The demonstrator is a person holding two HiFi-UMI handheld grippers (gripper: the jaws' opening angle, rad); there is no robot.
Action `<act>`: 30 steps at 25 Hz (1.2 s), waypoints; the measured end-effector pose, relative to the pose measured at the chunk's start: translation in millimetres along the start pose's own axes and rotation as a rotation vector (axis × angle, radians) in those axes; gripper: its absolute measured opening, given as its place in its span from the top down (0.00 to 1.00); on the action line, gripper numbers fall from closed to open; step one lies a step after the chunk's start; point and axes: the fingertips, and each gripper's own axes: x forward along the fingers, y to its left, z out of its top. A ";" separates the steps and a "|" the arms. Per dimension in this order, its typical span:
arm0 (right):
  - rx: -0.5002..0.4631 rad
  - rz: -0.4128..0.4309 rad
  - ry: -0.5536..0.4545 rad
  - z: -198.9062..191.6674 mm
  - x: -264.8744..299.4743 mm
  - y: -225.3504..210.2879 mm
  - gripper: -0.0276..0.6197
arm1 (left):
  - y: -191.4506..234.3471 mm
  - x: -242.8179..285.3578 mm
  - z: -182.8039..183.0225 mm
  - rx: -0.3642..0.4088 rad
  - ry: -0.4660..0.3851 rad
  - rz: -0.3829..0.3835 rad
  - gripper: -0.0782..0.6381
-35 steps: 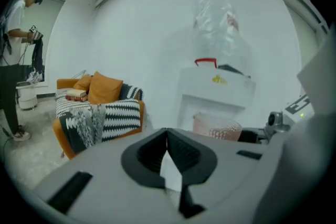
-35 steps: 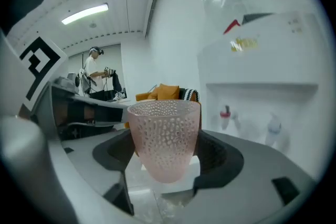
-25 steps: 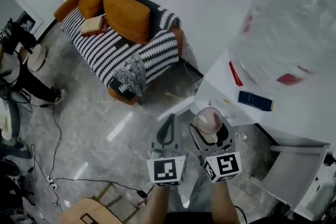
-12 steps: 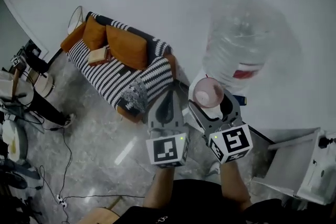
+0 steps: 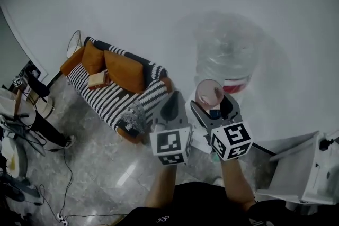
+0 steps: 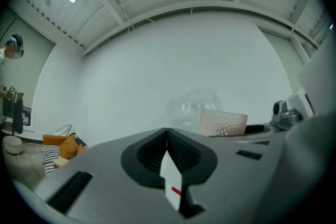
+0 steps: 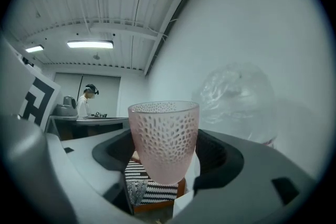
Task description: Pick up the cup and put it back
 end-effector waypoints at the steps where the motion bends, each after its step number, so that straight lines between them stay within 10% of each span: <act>1: -0.004 0.005 -0.006 3.2 1.3 -0.7 0.39 | -0.3 2.2 1.7 0.002 -0.003 0.001 0.87; 30: 0.002 0.012 0.014 -14.3 19.0 -16.2 0.39 | 4.5 28.4 -13.2 -0.015 0.016 -0.001 0.87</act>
